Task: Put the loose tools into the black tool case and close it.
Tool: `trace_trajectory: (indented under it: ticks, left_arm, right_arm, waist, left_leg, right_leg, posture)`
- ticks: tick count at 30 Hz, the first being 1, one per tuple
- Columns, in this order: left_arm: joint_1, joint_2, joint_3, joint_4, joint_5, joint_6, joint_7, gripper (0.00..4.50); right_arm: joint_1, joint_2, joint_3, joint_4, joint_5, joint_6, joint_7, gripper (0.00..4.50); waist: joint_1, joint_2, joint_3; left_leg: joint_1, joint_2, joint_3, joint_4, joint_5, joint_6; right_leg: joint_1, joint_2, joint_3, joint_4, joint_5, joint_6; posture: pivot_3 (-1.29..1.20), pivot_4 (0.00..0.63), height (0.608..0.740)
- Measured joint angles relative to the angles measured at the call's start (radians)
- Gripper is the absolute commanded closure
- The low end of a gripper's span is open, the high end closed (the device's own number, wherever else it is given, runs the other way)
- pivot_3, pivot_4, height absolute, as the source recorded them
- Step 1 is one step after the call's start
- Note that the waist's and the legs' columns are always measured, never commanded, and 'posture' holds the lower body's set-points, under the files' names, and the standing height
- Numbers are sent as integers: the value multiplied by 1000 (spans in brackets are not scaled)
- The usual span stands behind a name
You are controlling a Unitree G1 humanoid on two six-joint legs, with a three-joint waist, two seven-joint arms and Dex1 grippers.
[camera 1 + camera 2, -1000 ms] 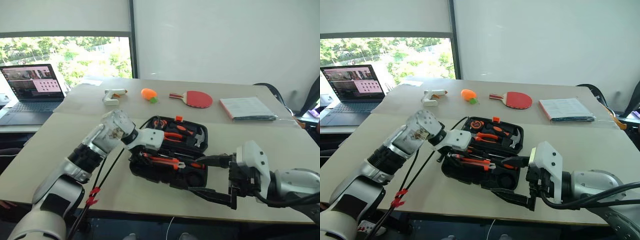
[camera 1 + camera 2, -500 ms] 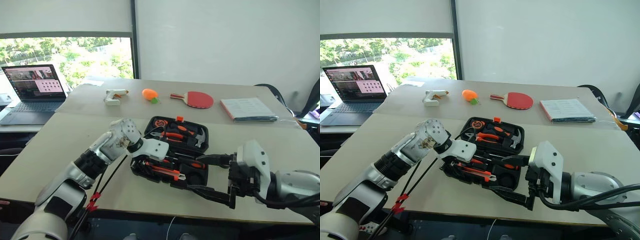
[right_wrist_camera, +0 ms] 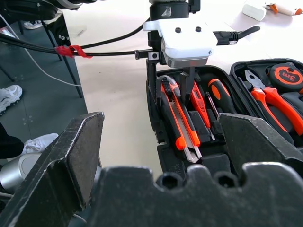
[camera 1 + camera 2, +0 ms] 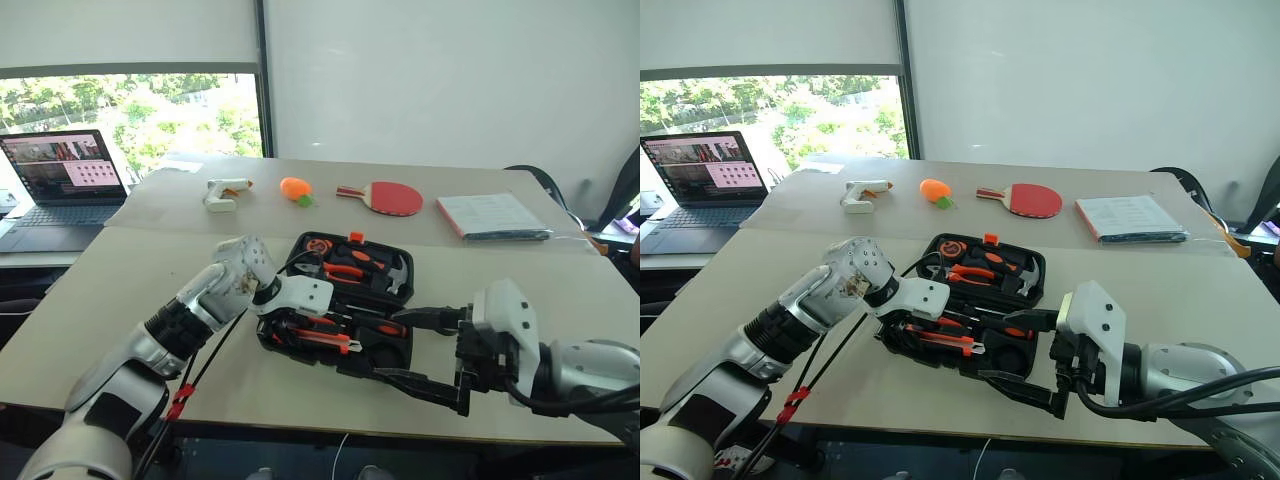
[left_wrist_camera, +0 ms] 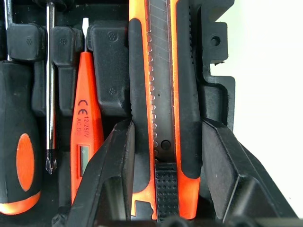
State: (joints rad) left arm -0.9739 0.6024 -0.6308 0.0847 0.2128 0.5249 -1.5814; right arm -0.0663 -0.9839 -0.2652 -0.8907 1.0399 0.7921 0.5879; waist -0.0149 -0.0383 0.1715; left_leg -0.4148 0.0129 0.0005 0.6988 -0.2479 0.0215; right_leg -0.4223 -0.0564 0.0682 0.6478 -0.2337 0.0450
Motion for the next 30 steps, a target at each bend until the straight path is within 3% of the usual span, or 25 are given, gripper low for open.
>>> trace_trajectory:
  ticks: [2, 4, 10, 14, 17, 19, 27, 30]
  left_arm:
    - [1, 2, -2, 1, 4, -18, 6, 2940]
    - [3, 2, -3, 3, 6, -36, 9, 1943]
    - [-13, 43, 17, -5, -77, -13, -14, 17]
    - [-76, 72, 19, -7, -214, 54, -28, 17]
    - [-129, 96, 29, -5, -275, 64, -30, 787]
    - [-136, 91, 36, 8, -293, 55, -30, 1544]
    - [-106, 59, -11, 84, -237, -75, -30, 4302]
    - [-80, 57, -22, 88, -197, -114, -29, 4421]
  right_arm:
    - [0, 0, 7, 1, -6, 0, 0, 0]
    - [-2, 0, 15, 3, -9, 0, 1, 0]
    - [-3, 8, 23, 8, -24, -2, 2, 0]
    - [-3, 13, 25, 8, -35, -3, 5, 0]
    - [-1, 15, 25, 8, -37, -3, 12, 0]
    - [0, 16, 25, 8, -38, -3, 15, 0]
    - [0, 18, 25, 8, -44, -3, 19, 0]
    - [1, 19, 25, 8, -44, -3, 18, 0]
  waist:
    - [0, 0, 0]
    - [1, 0, 0]
    - [-3, 0, 0]
    - [1, 0, 0]
    - [3, 0, 0]
    - [3, 0, 0]
    - [2, 0, 0]
    - [2, 0, 0]
  left_leg:
    - [0, 0, 0, 0, 0, 0]
    - [0, 0, 0, 0, 0, 0]
    - [0, 1, 0, -2, 0, 0]
    - [0, 0, 0, -1, 0, 0]
    - [0, 0, 0, -1, 0, 0]
    - [0, 0, 0, -1, 0, 0]
    - [0, 0, 1, -1, 0, 0]
    - [0, 0, 0, -1, 0, 0]
  right_leg:
    - [0, 0, 0, 0, 0, 0]
    - [0, 0, 0, 0, 0, 0]
    - [-1, 0, 0, 0, -1, -1]
    - [-1, 0, 0, 0, -1, 0]
    - [0, 0, 0, 0, -1, 0]
    - [0, 0, 0, 0, -1, 0]
    - [0, 0, 0, 0, -1, 0]
    - [0, 0, 0, 0, -1, 0]
  posture:
    - [0, 150, 740]
    - [0, 150, 740]
    - [0, 150, 740]
    - [0, 150, 740]
    - [0, 150, 740]
    - [0, 150, 740]
    - [0, 150, 740]
    - [0, 150, 740]
